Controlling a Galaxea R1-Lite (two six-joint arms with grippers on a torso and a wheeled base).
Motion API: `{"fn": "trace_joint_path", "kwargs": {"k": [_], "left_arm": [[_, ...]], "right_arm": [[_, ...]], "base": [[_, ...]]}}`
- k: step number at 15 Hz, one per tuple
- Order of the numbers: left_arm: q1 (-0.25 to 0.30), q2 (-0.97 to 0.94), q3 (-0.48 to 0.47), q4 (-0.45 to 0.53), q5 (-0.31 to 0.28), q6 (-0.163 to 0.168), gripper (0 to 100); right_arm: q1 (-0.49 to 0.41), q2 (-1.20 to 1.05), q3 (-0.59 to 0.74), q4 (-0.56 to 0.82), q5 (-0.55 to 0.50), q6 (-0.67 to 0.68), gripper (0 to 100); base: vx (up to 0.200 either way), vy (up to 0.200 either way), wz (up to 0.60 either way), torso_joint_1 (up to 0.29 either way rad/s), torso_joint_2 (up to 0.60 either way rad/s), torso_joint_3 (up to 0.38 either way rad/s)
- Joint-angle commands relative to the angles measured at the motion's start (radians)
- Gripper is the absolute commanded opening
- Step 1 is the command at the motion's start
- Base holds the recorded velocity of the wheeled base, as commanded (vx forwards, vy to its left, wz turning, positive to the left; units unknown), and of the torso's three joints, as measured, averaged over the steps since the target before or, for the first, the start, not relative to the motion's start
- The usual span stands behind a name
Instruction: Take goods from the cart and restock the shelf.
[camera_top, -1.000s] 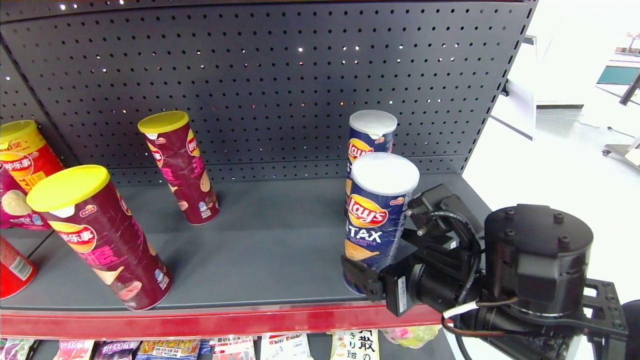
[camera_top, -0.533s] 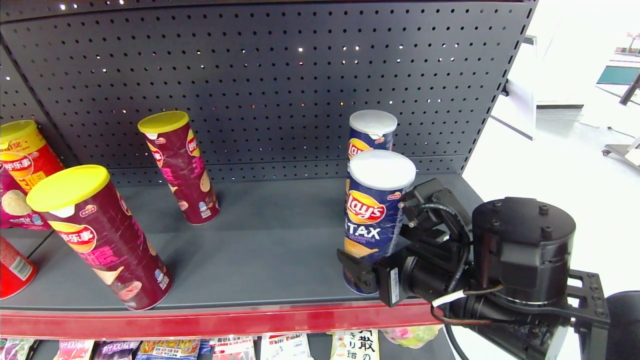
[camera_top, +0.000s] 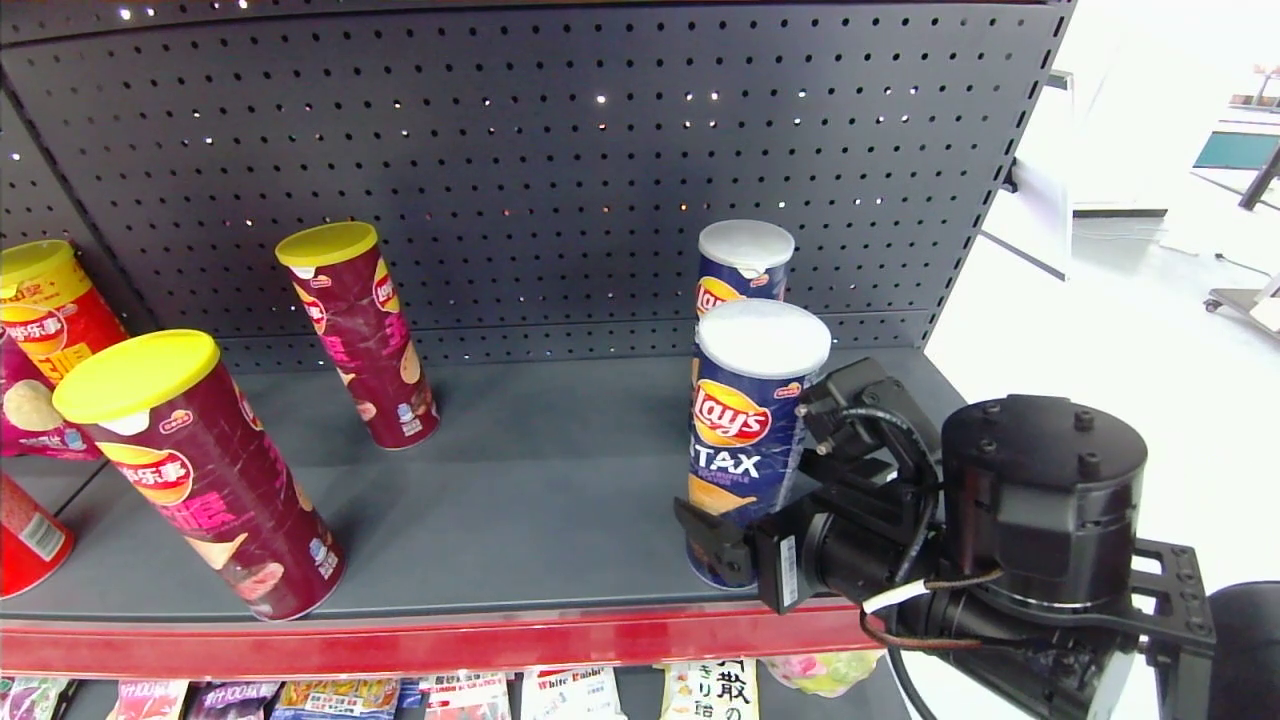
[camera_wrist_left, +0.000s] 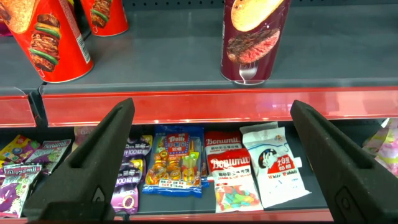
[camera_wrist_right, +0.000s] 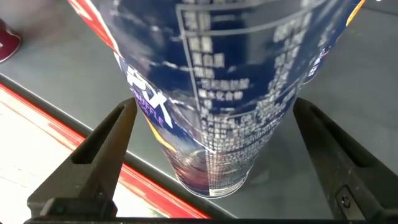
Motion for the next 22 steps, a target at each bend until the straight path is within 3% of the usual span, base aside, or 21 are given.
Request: {"fn": "trace_joint_path", "kwargs": {"k": [1,4,5,17,20,22], "left_arm": [[0.000,0.000,0.000,0.000,0.001,0.000,100],[0.000,0.000,0.000,0.000,0.001,0.000,100],[0.000,0.000,0.000,0.000,0.001,0.000,100],[0.000,0.000,0.000,0.000,0.001,0.000,100],[0.000,0.000,0.000,0.000,0.001,0.000,100],[0.000,0.000,0.000,0.000,0.001,0.000,100]], "right_arm": [[0.001,-0.001,0.005,0.001,0.000,-0.001,100],[0.001,-0.004,0.025,-0.002,0.000,0.000,100],[0.002,-0.006,0.032,-0.006,0.000,0.000,0],[0.002,-0.055,0.042,-0.006,0.015,-0.021,0],[-0.041,-0.075,0.057,-0.002,0.107,-0.046,0],[-0.104,-0.087,0.054,-0.006,0.239,-0.115,0]], "base": [[0.000,0.000,0.00,0.000,0.00,0.000],[0.000,0.000,0.00,0.000,0.00,0.000],[0.000,0.000,0.00,0.000,0.00,0.000],[0.000,0.000,0.00,0.000,0.00,0.000],[0.000,0.000,0.00,0.000,0.00,0.000],[0.000,0.000,0.00,0.000,0.00,0.000]]}}
